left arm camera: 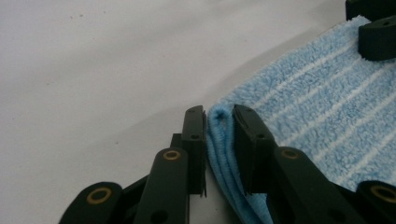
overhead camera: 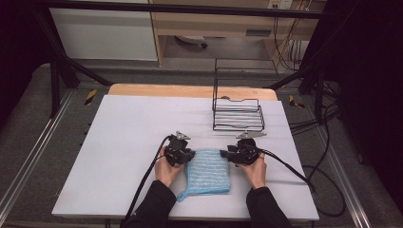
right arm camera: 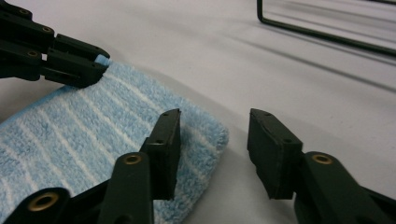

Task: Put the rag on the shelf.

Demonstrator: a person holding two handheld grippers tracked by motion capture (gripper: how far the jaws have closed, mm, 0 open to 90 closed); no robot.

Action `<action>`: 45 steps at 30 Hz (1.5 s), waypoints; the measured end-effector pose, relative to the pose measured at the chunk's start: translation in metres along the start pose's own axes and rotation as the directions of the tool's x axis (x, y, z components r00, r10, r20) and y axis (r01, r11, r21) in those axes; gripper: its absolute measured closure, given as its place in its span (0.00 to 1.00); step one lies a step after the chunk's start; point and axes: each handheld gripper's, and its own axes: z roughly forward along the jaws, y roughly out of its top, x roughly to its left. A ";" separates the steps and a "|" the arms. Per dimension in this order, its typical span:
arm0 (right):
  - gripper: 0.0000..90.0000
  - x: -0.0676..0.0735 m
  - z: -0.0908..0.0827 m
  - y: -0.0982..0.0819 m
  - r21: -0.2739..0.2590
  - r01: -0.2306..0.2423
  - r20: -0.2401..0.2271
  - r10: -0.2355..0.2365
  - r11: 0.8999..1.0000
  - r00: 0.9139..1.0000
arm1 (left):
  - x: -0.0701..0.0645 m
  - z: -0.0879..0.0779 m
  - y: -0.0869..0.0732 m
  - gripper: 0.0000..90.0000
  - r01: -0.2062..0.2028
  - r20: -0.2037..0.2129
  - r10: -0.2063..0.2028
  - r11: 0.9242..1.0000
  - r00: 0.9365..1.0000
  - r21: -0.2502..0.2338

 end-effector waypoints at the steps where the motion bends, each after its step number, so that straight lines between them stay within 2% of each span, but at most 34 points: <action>1: 0.65 0.000 0.002 -0.001 0.013 -0.004 -0.003 0.004 1.000 1.000 | 0.000 0.000 0.000 0.83 0.001 -0.001 -0.001 1.000 1.000 -0.004; 4: 0.68 0.000 0.004 -0.002 0.021 -0.008 -0.008 0.008 1.000 1.000 | 0.000 0.000 -0.002 0.83 0.006 0.003 -0.006 1.000 1.000 -0.012; 6: 0.74 0.001 0.005 -0.002 0.033 -0.026 -0.025 0.027 0.999 0.999 | 0.001 0.000 -0.003 0.84 0.009 0.005 -0.009 1.000 1.000 -0.020; 15: 0.85 0.001 0.007 -0.003 0.051 -0.058 -0.053 0.061 0.997 0.997 | 0.004 0.000 -0.006 0.85 -0.011 0.033 0.012 0.999 0.999 -0.044; 20: 0.90 0.002 0.005 -0.001 0.044 -0.063 -0.057 0.065 0.997 0.996 | 0.009 -0.001 -0.007 0.86 0.047 0.072 -0.043 0.998 0.996 -0.053; 24: 0.90 0.003 -0.001 0.001 0.024 -0.070 -0.057 0.072 0.997 0.996 | 0.015 -0.002 -0.010 0.88 0.082 0.113 -0.074 0.994 0.991 -0.070; 28: 0.90 0.005 -0.005 0.002 0.005 -0.064 -0.059 0.064 0.998 0.996 | 0.016 -0.006 -0.012 0.89 0.095 0.131 -0.082 0.991 0.988 -0.098; 34: 0.91 0.013 -0.014 0.006 -0.038 -0.042 -0.059 0.040 0.998 0.997 | 0.016 -0.015 -0.013 0.89 0.094 0.139 -0.074 0.985 0.988 -0.142; 41: 0.91 0.017 -0.023 0.007 -0.079 -0.037 -0.067 0.032 0.996 0.997 | 0.012 -0.030 -0.013 0.89 0.082 0.149 -0.053 0.977 0.987 -0.195; 45: 0.91 0.022 -0.028 0.009 -0.099 -0.013 -0.059 0.007 0.995 0.998 | 0.010 -0.037 -0.014 0.89 0.073 0.139 -0.043 0.973 0.989 -0.220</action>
